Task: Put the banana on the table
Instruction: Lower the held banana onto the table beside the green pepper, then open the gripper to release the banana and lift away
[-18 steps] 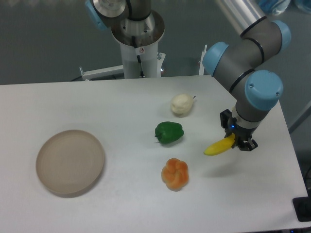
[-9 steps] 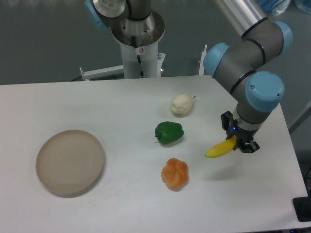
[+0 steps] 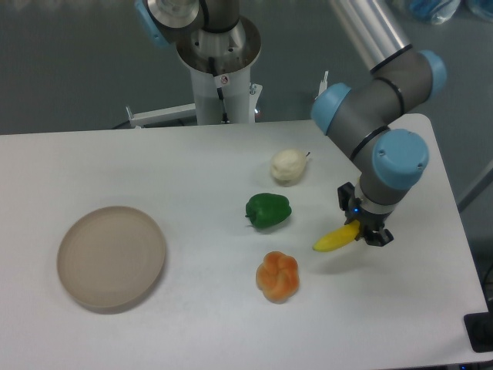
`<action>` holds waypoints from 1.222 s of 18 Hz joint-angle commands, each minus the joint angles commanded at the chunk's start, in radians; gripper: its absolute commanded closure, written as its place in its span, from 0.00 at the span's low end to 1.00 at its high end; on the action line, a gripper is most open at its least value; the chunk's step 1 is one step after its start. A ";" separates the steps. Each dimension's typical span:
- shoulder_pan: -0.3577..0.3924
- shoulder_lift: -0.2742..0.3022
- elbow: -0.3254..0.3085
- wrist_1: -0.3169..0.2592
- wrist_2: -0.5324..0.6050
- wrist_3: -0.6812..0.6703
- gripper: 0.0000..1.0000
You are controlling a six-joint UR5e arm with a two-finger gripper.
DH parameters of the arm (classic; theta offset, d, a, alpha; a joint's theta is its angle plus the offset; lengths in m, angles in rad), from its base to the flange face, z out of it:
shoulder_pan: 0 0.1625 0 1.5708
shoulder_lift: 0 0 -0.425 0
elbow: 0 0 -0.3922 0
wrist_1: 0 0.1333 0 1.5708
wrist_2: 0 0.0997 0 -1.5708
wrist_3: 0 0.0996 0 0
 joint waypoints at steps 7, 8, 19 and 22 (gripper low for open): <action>-0.014 -0.021 -0.011 0.006 0.086 -0.006 0.72; -0.015 -0.029 -0.011 0.011 0.086 -0.006 0.68; -0.015 -0.037 0.015 0.008 0.087 -0.017 0.00; -0.014 -0.031 0.063 -0.018 0.084 -0.017 0.00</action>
